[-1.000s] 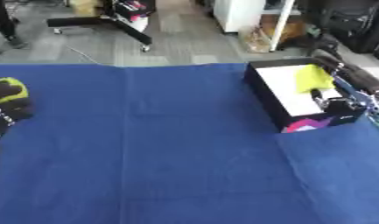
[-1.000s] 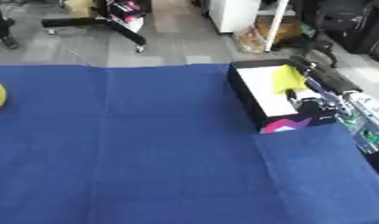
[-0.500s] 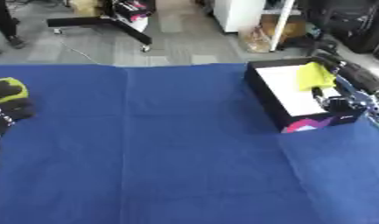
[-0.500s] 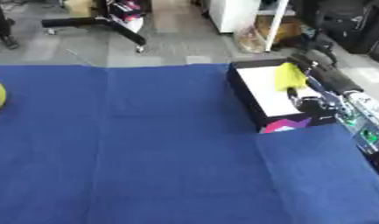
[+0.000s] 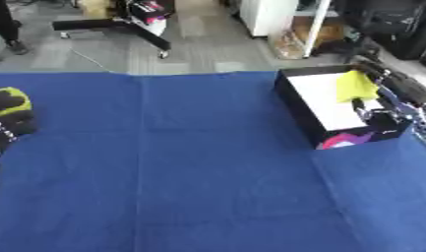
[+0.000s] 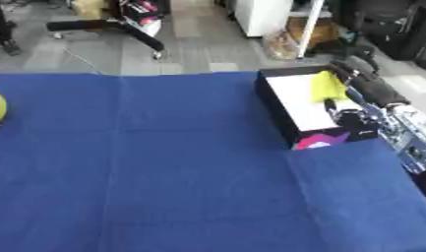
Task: Pick up the objects with one hand, pass them to the other hand, and then place them into the box on the other side of the table.
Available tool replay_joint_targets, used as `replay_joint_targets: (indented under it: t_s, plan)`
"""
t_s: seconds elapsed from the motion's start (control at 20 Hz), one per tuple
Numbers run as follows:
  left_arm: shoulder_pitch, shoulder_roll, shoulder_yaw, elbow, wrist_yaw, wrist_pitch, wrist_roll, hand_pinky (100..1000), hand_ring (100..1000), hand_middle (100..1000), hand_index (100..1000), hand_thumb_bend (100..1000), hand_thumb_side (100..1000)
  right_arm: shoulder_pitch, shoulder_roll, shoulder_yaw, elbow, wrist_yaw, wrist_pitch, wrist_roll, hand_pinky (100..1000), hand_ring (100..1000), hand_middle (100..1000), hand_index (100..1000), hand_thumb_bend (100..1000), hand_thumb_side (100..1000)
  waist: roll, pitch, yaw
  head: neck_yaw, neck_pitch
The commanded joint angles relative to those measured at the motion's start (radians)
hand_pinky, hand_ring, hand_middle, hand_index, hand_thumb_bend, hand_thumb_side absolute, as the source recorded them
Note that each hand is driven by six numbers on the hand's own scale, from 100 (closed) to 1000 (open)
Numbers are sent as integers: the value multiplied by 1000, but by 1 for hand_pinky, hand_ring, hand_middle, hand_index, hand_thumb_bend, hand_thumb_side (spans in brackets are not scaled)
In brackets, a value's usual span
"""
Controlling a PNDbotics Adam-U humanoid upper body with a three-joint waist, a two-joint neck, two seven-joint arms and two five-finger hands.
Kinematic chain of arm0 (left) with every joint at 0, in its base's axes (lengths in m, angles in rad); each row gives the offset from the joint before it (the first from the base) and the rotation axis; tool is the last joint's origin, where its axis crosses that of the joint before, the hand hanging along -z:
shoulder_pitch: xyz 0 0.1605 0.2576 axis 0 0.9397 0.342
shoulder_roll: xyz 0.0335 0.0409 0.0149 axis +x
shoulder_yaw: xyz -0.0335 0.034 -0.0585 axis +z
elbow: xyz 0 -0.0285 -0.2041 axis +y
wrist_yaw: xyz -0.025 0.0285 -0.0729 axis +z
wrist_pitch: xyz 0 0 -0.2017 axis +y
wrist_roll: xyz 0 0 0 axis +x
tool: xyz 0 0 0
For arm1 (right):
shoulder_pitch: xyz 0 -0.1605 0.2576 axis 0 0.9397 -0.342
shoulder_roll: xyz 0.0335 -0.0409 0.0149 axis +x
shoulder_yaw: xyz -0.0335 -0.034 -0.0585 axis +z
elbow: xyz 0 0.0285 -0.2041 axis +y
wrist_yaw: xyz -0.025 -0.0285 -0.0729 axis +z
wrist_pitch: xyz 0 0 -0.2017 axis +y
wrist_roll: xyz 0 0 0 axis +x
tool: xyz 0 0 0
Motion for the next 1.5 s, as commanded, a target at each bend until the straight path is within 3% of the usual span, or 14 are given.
replay_joint_targets:
  t_s: [0.05,0.2,0.25,0.4,0.6,1.25,1.5]
  plan:
    - [-10,8,9,-21,4,-3,1,754,750,748,835,527,728,-10,-48,-13,-2,36,8,12,967,997,1000,1000,174,100,2,-12,-2,-3,-8]
    - [-10,8,9,-21,3,-3,1,754,750,748,835,527,728,-9,-58,-18,-20,139,1,33,987,1000,1000,1000,375,100,1,-13,-2,-3,-8]
    - [-10,8,9,-21,3,-3,1,754,750,748,835,527,728,-8,-62,-21,-33,189,-6,35,992,1000,1000,1000,401,100,1,-13,-3,-2,-8]
    - [-9,10,10,-21,2,-3,0,753,750,748,835,528,728,-1,-69,-33,-64,307,-24,36,998,1000,1000,1000,425,162,1,-13,-4,-2,-7]
    - [-9,10,10,-20,1,-3,0,754,751,748,835,529,728,7,-71,-43,-82,386,-33,17,999,1000,1000,1000,430,198,0,-13,-7,0,-7]
    - [-7,11,14,-20,0,-3,2,753,750,748,835,529,727,10,-77,-47,-107,407,-39,-1,1000,1000,1000,1000,414,128,1,-15,-7,1,-9]
    - [-4,16,19,-16,-4,-2,7,753,750,748,835,530,726,49,-92,-62,-228,397,-37,-12,1000,1000,1000,1000,390,100,2,-17,-10,9,-10]
